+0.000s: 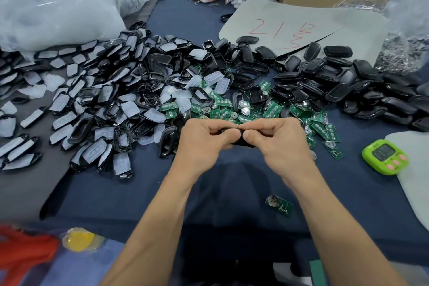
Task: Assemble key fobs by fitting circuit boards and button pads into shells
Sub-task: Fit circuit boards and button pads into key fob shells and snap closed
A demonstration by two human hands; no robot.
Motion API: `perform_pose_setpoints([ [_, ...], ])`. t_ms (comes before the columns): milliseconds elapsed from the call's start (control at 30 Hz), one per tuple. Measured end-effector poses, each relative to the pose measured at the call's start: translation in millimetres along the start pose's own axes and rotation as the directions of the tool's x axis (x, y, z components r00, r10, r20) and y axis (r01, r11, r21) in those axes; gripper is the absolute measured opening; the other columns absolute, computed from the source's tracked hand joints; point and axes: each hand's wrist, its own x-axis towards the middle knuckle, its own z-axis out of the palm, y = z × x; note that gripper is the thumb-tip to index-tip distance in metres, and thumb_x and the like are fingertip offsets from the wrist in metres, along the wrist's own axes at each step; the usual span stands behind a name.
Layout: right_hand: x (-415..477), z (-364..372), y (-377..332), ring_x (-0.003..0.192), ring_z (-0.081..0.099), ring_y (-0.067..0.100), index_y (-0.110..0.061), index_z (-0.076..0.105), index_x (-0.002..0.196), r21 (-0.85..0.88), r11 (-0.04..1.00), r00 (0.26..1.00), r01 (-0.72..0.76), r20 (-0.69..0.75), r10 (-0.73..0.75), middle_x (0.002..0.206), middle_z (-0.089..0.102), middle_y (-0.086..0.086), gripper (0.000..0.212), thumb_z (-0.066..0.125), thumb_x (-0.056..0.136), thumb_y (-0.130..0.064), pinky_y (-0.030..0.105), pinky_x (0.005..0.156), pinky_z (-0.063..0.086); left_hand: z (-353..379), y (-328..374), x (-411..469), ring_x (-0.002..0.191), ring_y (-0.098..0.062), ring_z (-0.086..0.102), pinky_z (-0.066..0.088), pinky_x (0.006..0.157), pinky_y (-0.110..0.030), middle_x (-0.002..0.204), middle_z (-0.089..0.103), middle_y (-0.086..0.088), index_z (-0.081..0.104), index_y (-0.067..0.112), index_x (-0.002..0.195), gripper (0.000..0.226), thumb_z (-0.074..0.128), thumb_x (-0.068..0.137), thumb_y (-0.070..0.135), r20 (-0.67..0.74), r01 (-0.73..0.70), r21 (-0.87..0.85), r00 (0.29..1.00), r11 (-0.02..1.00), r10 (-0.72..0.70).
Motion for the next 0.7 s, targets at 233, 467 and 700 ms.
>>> perform_pose_setpoints([
  [233,-3,2,-2,0.09,0.077,0.011,-0.028,0.08,0.097,-0.047,0.993,0.981,-0.106,0.159,0.112,0.09,0.081,-0.01,0.027,0.076,0.087,-0.003,0.04,0.092,0.061,-5,1,0,0.07,0.001,0.071,0.054,0.07,-0.018,0.073,0.077,0.018,0.085,0.03,0.09,0.016,0.086,0.081,0.017,0.002,-0.132,0.366,0.99,0.921,0.141],
  [467,-10,9,-17,0.086,0.072,0.022,-0.027,0.078,0.101,-0.476,0.86,0.98,0.184,0.152,-0.126,0.087,0.078,-0.002,0.018,0.065,0.093,-0.019,0.043,0.079,0.057,-7,-5,0,0.079,-0.004,0.075,0.059,0.077,-0.023,0.08,0.078,0.018,0.081,0.045,0.086,0.023,0.084,0.068,0.031,-0.069,-0.093,0.159,0.992,0.983,0.105],
  [700,-14,10,-15,0.075,0.076,0.008,-0.036,0.081,0.081,-0.114,0.99,0.975,-0.086,0.197,0.107,0.078,0.079,-0.012,0.032,0.078,0.08,-0.004,0.027,0.071,0.06,-3,-12,-10,0.076,-0.016,0.071,0.059,0.077,-0.027,0.082,0.08,-0.003,0.084,0.026,0.08,0.02,0.088,0.064,0.015,-0.138,-0.074,-0.246,0.99,0.966,0.041],
])
